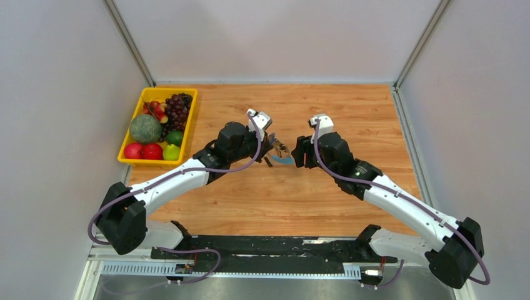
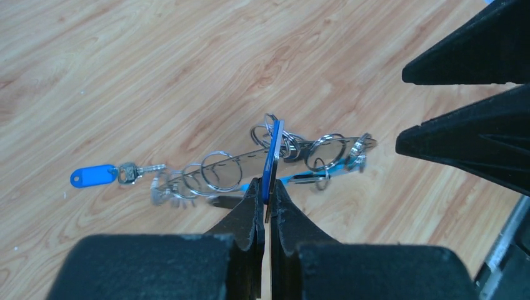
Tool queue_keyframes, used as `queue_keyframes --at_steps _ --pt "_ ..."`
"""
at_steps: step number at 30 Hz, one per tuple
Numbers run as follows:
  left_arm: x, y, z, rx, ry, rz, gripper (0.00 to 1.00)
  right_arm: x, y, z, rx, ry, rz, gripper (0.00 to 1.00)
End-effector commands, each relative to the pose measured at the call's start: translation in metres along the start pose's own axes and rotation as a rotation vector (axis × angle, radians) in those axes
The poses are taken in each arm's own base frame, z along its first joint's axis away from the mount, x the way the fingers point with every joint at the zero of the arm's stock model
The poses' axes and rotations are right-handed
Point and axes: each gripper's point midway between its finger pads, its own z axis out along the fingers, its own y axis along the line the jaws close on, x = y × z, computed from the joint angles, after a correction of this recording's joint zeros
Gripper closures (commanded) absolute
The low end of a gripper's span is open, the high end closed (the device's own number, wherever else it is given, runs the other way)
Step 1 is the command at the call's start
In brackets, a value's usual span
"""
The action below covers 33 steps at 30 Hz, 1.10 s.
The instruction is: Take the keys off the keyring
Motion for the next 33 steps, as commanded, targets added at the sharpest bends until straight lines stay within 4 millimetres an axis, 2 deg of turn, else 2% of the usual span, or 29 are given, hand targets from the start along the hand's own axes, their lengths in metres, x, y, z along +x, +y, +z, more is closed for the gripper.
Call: queue_keyframes --at_steps 1,4,5,6,7,8,12,15,18,21,26,29,33 --pt "-0.004 -0.019 -0.015 0.068 0.094 -0.030 1.00 -0.030 0.005 -0.023 -0.078 -0.172 -0.090 0.40" --pt "-0.001 -0.032 -0.025 0.115 0.168 -0.085 1.00 -0.038 0.015 -0.039 -0.169 -0.263 -0.135 0.40" --pt "0.010 -0.035 -0.029 0.126 0.233 -0.104 1.00 -0.038 0.020 -0.043 -0.205 -0.291 -0.142 0.40" --pt "0.001 -0.039 -0.031 0.136 0.238 -0.103 1.00 -0.038 0.026 -0.047 -0.256 -0.322 -0.162 0.40" --pt "0.015 -0.040 -0.035 0.134 0.318 -0.112 1.00 -0.035 0.035 -0.051 -0.321 -0.350 -0.193 0.38" --pt "0.007 -0.045 -0.036 0.143 0.325 -0.101 1.00 -0.034 0.041 -0.054 -0.366 -0.382 -0.212 0.36" --pt "0.009 -0.055 -0.046 0.121 0.431 -0.050 1.00 -0.028 0.053 -0.064 -0.465 -0.438 -0.232 0.33" --pt "0.003 -0.060 -0.055 0.113 0.455 -0.031 1.00 -0.021 0.066 -0.067 -0.545 -0.424 -0.277 0.37" --pt "-0.003 -0.066 -0.062 0.122 0.462 -0.021 1.00 -0.016 0.075 -0.068 -0.604 -0.408 -0.313 0.49" --pt "-0.008 -0.076 -0.069 0.165 0.470 -0.017 1.00 -0.013 0.082 -0.072 -0.652 -0.410 -0.337 0.53" --pt "-0.015 -0.097 -0.078 0.245 0.469 0.008 1.00 -0.015 0.086 -0.081 -0.694 -0.470 -0.399 0.56" --pt "-0.018 -0.102 -0.084 0.257 0.484 0.024 1.00 -0.015 0.089 -0.086 -0.720 -0.500 -0.418 0.56" --pt "-0.019 -0.104 -0.088 0.271 0.493 0.039 1.00 -0.012 0.091 -0.084 -0.730 -0.499 -0.433 0.56"
